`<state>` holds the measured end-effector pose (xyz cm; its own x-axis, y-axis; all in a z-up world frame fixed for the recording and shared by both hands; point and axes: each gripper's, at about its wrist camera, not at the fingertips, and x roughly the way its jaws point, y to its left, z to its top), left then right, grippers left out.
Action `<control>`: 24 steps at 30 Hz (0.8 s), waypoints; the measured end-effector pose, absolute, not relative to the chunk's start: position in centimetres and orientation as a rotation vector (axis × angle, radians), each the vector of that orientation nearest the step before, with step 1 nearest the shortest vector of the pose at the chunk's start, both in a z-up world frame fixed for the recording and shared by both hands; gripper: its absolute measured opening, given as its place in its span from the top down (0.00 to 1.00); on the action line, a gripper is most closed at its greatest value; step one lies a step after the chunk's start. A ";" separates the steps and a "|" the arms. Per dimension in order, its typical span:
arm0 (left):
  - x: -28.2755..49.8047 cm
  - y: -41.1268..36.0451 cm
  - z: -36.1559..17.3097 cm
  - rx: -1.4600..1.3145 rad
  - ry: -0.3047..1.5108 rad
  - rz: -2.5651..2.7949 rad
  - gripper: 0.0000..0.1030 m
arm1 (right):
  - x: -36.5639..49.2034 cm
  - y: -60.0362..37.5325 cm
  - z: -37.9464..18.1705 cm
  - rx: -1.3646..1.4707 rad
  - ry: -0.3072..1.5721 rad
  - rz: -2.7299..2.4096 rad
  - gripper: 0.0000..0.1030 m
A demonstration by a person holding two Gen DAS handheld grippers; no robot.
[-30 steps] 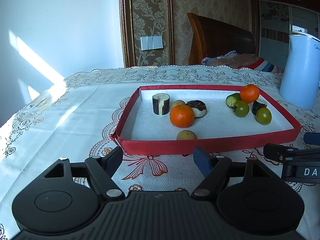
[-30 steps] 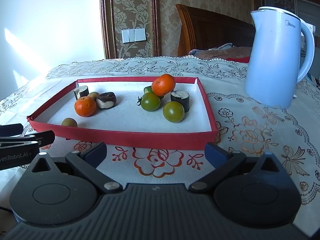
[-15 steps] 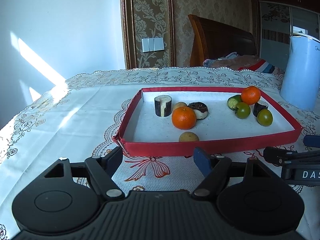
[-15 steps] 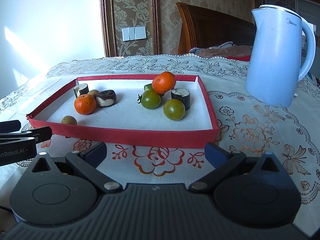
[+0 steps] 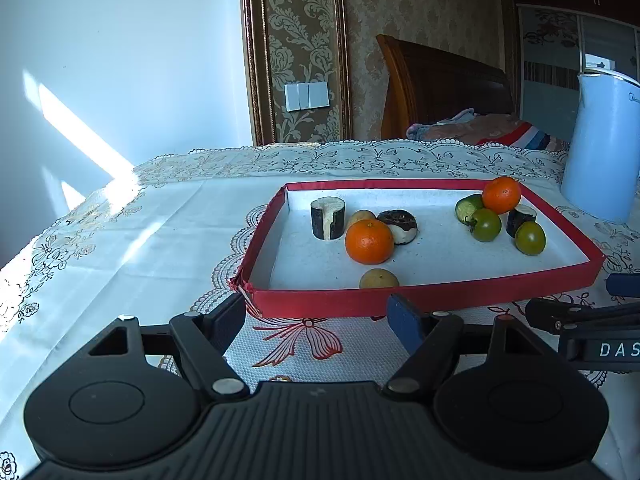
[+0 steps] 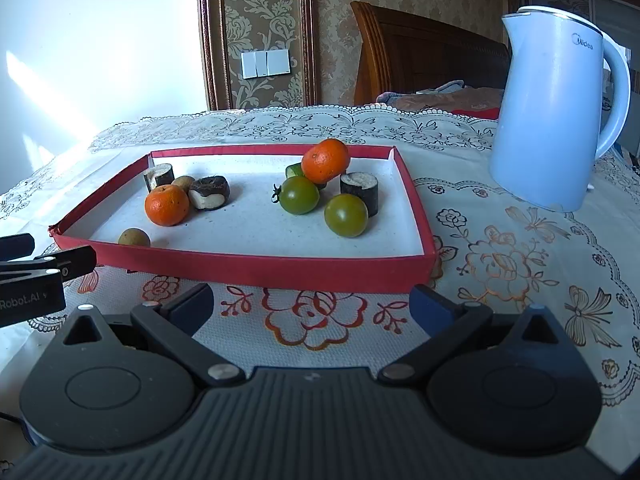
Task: Organize fruits
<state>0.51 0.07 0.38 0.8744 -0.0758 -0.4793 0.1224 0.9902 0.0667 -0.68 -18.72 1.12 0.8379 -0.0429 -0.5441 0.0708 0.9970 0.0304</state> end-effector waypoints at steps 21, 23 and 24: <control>0.5 -0.2 0.4 0.115 0.491 -0.101 0.25 | -0.6 -18.6 1.0 0.043 0.583 -0.058 0.00; 0.5 -0.2 0.3 0.115 0.491 -0.099 0.25 | -0.6 -18.6 1.0 0.042 0.582 -0.058 0.00; 0.5 -0.2 0.3 0.116 0.492 -0.099 0.25 | -0.6 -18.6 1.0 0.042 0.583 -0.058 0.00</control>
